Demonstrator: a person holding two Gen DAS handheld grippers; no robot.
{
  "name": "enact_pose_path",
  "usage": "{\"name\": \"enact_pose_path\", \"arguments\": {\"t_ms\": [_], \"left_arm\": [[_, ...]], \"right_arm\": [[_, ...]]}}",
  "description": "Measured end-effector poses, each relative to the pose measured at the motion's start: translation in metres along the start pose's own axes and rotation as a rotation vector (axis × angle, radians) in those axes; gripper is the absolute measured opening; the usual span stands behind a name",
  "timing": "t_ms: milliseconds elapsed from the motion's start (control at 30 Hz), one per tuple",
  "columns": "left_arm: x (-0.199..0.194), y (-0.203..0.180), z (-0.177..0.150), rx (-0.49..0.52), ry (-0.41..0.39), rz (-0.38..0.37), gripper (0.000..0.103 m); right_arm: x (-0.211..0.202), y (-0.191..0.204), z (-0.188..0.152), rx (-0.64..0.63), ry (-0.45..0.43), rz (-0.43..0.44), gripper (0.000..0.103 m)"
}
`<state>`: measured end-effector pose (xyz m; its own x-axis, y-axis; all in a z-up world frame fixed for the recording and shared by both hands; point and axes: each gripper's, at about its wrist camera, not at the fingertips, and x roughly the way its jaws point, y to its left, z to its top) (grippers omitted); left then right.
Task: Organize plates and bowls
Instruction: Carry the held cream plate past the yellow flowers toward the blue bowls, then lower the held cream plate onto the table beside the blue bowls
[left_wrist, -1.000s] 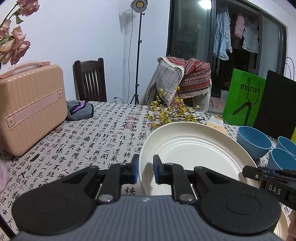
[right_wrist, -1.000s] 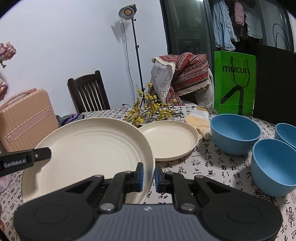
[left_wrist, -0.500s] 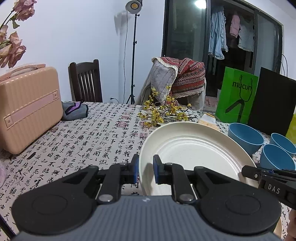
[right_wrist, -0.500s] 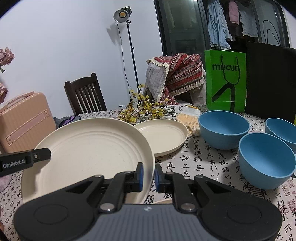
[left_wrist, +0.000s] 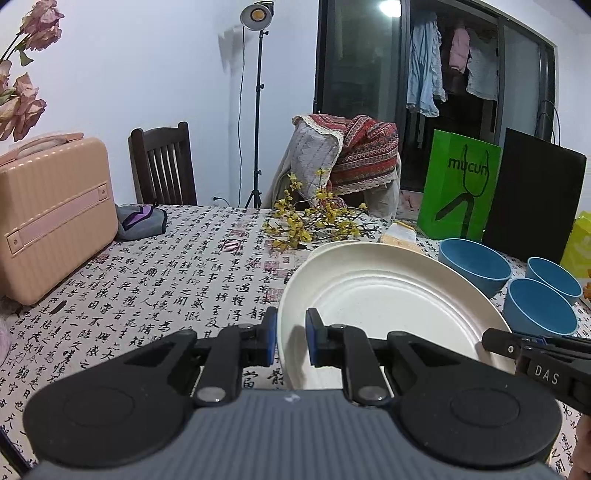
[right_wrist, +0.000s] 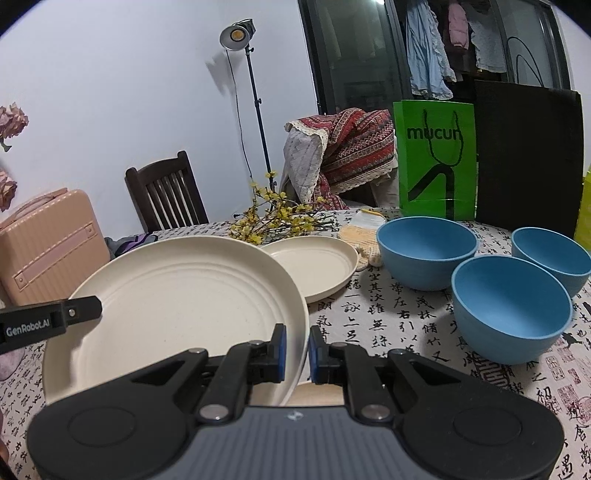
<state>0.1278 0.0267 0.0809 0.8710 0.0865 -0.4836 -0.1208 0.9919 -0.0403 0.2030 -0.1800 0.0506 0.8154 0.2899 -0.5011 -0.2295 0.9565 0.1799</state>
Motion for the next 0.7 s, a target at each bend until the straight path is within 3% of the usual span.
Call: {"name": "enact_pose_path", "arguments": {"t_ms": [700], "left_arm": [[-0.009,-0.025,-0.016,0.015,0.005,-0.045,0.016]], "right_arm": [[-0.022,-0.031,-0.019,0.038,-0.005,-0.020,0.012]]}}
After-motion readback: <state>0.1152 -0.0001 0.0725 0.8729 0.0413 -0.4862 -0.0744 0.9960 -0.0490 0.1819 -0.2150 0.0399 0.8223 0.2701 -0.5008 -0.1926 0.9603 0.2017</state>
